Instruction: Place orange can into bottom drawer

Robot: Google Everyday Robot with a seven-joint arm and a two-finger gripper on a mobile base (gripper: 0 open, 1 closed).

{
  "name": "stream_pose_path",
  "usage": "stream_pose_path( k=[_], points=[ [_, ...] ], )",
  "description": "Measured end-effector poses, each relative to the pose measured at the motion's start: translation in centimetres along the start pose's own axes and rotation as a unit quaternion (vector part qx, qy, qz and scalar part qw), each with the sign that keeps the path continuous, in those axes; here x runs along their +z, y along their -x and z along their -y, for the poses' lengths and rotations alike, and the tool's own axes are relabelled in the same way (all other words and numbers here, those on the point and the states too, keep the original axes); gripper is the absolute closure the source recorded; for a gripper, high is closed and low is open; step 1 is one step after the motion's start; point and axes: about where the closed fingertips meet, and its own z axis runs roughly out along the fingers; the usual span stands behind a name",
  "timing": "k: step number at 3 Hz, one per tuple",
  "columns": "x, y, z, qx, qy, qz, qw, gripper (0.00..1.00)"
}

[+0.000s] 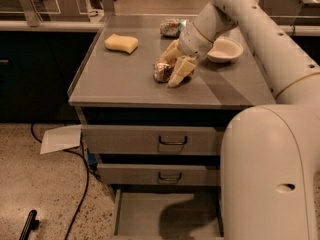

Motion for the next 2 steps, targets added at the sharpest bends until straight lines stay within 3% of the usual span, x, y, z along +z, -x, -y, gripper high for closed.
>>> stream_pose_path(
  k=[2],
  points=[
    [0.01, 0.00, 0.01, 0.000, 0.000, 0.000, 1.0000, 0.88]
  ],
)
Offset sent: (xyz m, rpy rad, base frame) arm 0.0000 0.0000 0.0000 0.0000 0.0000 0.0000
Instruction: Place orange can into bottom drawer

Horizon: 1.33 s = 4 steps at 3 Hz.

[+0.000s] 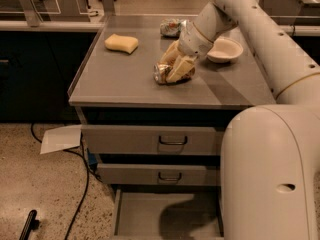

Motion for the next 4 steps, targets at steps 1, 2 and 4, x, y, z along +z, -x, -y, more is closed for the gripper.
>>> stream_pose_path(
  k=[1, 2, 4],
  points=[
    [0.2, 0.1, 0.3, -0.001, -0.002, 0.006, 1.0000, 1.00],
    [-1.2, 1.2, -1.6, -0.006, 0.007, 0.035, 0.9993, 1.00],
    [-9.1, 5.2, -8.2, 0.027, -0.084, 0.076, 0.9932, 1.00]
  ],
)
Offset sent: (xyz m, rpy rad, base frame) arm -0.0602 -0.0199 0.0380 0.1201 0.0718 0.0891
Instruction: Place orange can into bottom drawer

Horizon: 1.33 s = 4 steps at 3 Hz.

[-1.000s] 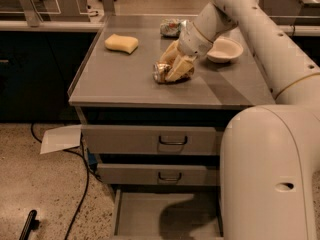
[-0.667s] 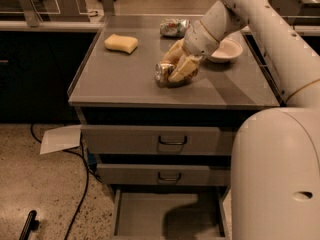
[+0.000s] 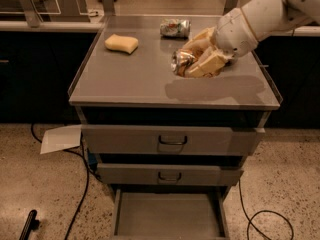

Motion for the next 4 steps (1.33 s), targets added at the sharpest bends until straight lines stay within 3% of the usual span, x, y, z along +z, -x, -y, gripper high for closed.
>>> stream_pose_path(
  k=[1, 2, 3, 4],
  points=[
    [-2.6, 3.2, -3.3, 0.012, -0.070, 0.025, 0.9972, 1.00],
    [-2.1, 1.9, -6.5, 0.058, -0.120, 0.053, 0.9896, 1.00],
    [-1.1, -0.9, -8.7, 0.090, -0.122, 0.042, 0.9875, 1.00],
    [-1.0, -0.8, -8.8, 0.090, -0.121, 0.042, 0.9877, 1.00]
  ],
)
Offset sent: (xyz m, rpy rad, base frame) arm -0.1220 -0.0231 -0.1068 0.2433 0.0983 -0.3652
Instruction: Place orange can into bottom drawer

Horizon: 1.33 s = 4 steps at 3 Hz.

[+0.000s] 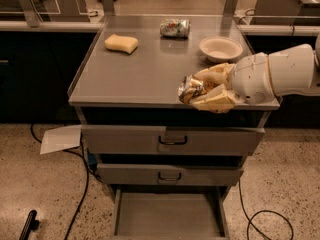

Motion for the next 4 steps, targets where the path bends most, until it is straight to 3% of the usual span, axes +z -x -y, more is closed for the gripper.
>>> stream_pose_path(
  k=[1, 2, 3, 4],
  points=[
    [0.3, -1.2, -1.0, 0.016, -0.027, 0.012, 0.9994, 1.00],
    [1.9, -3.9, -4.6, 0.052, -0.079, 0.056, 0.9939, 1.00],
    [2.9, -9.8, -7.9, 0.119, -0.134, 0.063, 0.9818, 1.00],
    [4.1, -16.1, -10.5, 0.184, -0.165, 0.056, 0.9674, 1.00]
  ],
)
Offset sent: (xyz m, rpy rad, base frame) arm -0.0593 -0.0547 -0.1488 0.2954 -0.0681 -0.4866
